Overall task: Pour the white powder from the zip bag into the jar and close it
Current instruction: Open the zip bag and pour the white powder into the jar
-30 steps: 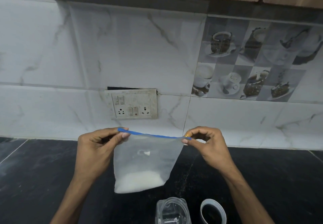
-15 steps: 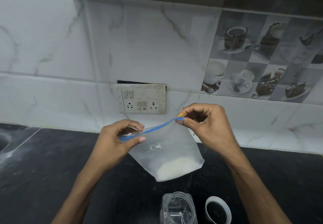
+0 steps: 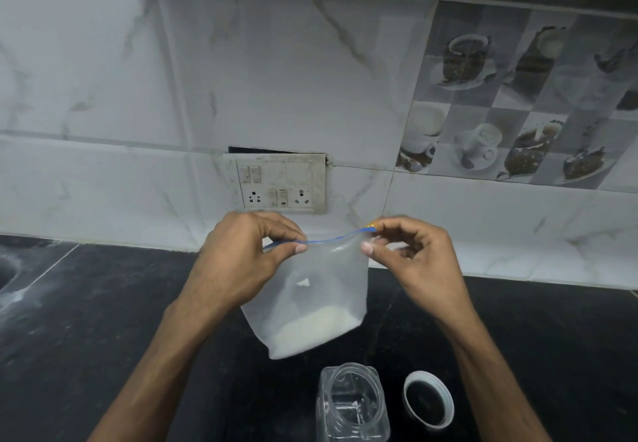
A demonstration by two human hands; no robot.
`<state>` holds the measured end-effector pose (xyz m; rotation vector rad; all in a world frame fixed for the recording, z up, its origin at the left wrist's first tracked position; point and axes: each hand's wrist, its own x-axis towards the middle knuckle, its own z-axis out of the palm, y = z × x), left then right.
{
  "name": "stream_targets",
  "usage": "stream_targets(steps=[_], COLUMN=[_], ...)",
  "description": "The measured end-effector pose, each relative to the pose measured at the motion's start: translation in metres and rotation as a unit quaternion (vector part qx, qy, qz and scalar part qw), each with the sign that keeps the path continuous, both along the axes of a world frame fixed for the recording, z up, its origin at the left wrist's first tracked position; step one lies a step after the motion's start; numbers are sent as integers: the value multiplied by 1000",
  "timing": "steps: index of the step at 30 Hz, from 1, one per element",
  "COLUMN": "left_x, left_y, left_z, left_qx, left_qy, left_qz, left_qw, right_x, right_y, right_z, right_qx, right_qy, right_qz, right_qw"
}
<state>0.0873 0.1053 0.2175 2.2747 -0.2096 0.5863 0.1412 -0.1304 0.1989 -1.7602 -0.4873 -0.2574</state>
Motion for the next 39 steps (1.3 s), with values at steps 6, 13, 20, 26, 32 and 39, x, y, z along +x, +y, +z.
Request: stream_targets(steps=[6,13,20,26,32,39], left_x=[-6,-13,-16,-18,-18,-19], left_y=[1,6,3,5,7,4], left_z=[10,10,1,-6,-13,-20], left_qx=[40,29,-28,-37,-60,-93], left_qy=[-3,-28,-37,-54,-74,-88], left_qz=[30,48,43,45,54,53], left_qw=[999,998,998,997,994,990], right_x=[-5,7,9,0,-12,-11], right_y=[-15,-1,2,4,-2,-8], right_z=[-84,-116,-121,-118,-108,-99], right_qx=[-26,-59,-105,-42,-40,-22], right_qy=[172,189,171,127,62,28], right_qz=[9,7,25,-42,-97,-133], right_qw=[985,980,979,990,992,990])
